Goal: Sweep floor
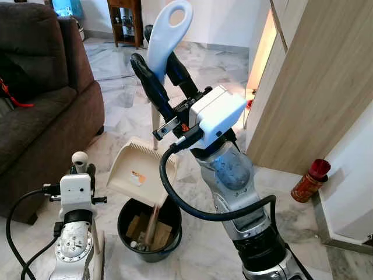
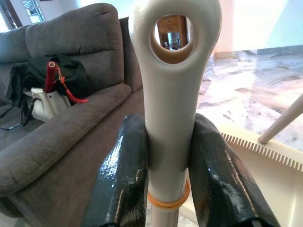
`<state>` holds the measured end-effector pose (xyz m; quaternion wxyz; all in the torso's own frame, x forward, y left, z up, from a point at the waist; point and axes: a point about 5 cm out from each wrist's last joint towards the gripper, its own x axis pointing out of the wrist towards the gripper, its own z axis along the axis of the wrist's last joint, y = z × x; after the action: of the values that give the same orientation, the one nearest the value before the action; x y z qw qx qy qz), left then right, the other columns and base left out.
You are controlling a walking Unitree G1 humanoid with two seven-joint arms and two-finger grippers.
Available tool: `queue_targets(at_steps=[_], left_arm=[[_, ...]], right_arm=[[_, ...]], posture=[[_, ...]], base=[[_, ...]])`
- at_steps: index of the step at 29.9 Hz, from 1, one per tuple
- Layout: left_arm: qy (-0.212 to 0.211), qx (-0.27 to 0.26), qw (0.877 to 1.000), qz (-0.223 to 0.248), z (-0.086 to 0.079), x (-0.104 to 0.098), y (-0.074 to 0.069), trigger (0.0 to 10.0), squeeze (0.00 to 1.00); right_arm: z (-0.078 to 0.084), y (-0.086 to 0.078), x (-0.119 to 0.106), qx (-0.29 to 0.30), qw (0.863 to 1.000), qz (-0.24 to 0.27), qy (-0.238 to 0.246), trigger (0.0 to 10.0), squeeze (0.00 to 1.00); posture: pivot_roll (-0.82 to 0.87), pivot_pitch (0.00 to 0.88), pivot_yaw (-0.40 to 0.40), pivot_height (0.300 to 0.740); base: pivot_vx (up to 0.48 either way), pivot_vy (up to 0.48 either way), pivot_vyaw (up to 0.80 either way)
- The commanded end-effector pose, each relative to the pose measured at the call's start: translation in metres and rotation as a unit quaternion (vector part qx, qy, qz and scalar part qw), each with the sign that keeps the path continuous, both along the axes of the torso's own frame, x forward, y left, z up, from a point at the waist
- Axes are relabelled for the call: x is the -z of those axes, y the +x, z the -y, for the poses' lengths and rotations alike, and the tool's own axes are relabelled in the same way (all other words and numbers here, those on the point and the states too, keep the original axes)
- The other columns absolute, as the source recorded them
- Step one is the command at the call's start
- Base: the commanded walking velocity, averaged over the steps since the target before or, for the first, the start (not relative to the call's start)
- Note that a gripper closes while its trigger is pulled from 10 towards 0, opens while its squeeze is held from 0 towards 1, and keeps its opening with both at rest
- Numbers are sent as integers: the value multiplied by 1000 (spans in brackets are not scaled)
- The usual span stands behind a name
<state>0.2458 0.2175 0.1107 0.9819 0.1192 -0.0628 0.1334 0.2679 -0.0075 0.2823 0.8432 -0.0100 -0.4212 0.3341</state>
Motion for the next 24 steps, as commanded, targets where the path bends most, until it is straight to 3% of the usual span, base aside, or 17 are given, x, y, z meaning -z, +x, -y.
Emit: queue_targets(at_steps=[1, 3, 9, 10, 20, 24], left_arm=[[17, 7, 1000, 19, 1, -8, 2, 10000, 0], [17, 7, 1000, 19, 2, -8, 2, 10000, 0], [14, 10, 1000, 19, 3, -7, 3, 10000, 0], [13, 11, 1000, 19, 4, -7, 2, 10000, 0], [8, 18, 1000, 16, 6, -5, 3, 10000, 0], [5, 23, 1000, 13, 7, -4, 2, 10000, 0]], right_arm=[[14, 8, -8, 49, 999, 15, 5, 10000, 0], [20, 13, -6, 66, 998, 7, 7, 10000, 0], [59, 38, 4, 199, 980, -24, 4, 10000, 0], [72, 42, 7, 225, 974, -26, 3, 10000, 0], [111, 44, 24, 292, 956, -22, -29, 10000, 0], [136, 38, 45, 319, 946, -42, -47, 10000, 0]], posture=[[29, 0, -25, 740], [28, 0, -26, 740], [24, 0, -26, 740], [25, 0, -28, 740], [22, 0, -25, 740], [18, 0, -22, 740]], base=[[0, 0, 0], [0, 0, 0], [0, 0, 0], [0, 0, 0], [0, 0, 0], [0, 0, 0]])
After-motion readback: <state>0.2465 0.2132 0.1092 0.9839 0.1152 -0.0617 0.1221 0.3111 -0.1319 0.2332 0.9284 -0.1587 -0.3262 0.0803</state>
